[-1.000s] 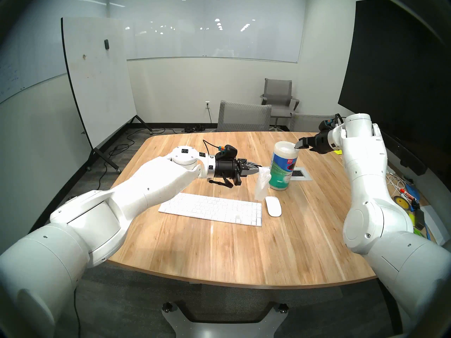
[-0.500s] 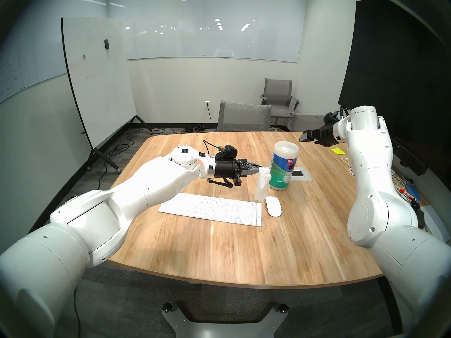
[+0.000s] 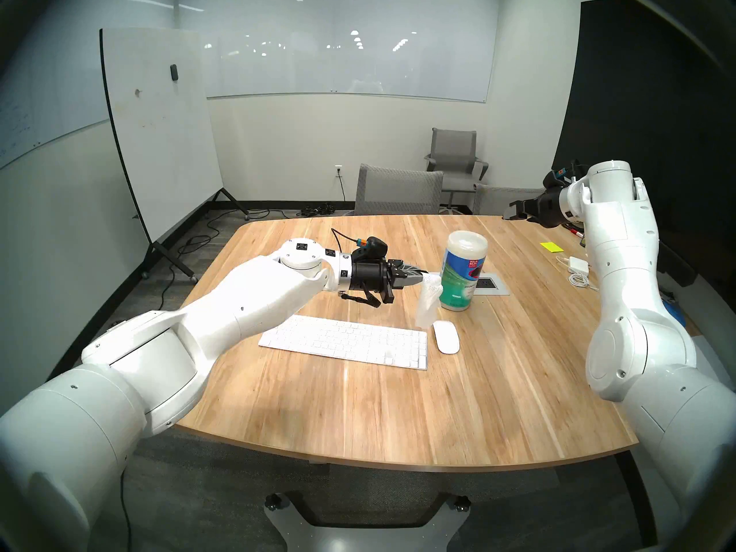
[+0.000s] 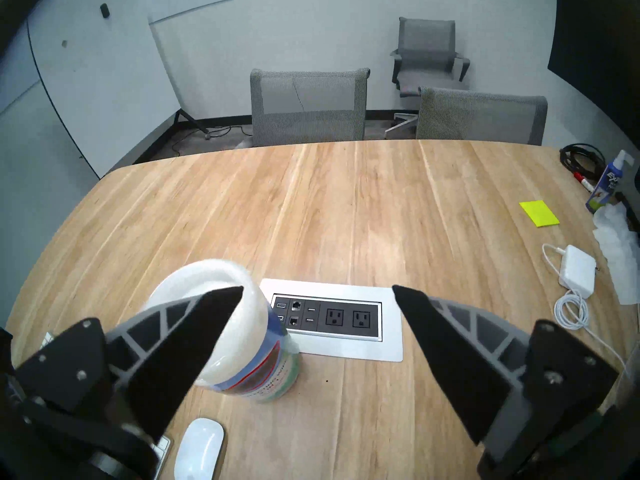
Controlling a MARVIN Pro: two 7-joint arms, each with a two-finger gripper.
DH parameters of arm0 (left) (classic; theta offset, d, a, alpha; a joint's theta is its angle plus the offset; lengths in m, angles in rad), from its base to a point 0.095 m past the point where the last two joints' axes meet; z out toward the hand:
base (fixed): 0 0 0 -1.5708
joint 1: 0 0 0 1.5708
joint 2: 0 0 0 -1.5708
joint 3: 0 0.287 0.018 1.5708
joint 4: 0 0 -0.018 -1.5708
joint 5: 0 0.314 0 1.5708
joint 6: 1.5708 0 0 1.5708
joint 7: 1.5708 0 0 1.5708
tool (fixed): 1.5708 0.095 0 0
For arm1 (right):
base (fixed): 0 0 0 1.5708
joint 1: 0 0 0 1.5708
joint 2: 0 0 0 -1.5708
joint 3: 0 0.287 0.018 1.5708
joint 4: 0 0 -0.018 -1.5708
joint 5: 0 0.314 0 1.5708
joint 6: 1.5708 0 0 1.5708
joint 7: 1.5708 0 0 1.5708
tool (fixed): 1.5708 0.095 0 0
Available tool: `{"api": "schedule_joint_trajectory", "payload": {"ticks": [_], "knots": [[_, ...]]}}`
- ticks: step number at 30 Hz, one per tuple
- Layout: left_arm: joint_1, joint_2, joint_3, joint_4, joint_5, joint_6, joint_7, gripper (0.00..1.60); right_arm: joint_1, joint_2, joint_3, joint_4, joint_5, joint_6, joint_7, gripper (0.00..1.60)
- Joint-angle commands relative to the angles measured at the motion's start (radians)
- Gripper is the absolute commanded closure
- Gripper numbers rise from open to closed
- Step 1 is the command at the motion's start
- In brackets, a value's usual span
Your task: Wipe the keyboards and mice with a disinfecting wipe, then set the wipe down
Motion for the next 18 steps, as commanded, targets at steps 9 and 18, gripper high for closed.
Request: {"api": "schedule_joint_trajectory", "payload": {"ticks": [9, 18], "knots": [[-0.019, -0.005, -0.011, -0.009, -0.005, -0.002, 0.0, 1.6, -0.07, 0.174, -0.105, -0.109, 0.174, -0.074, 0.127, 0.0], [-0.019, -0.005, -0.011, -0.008, -0.005, -0.003, 0.0, 1.6, -0.103, 0.273, -0.167, -0.135, 0.249, -0.155, 0.194, 0.0]]}}
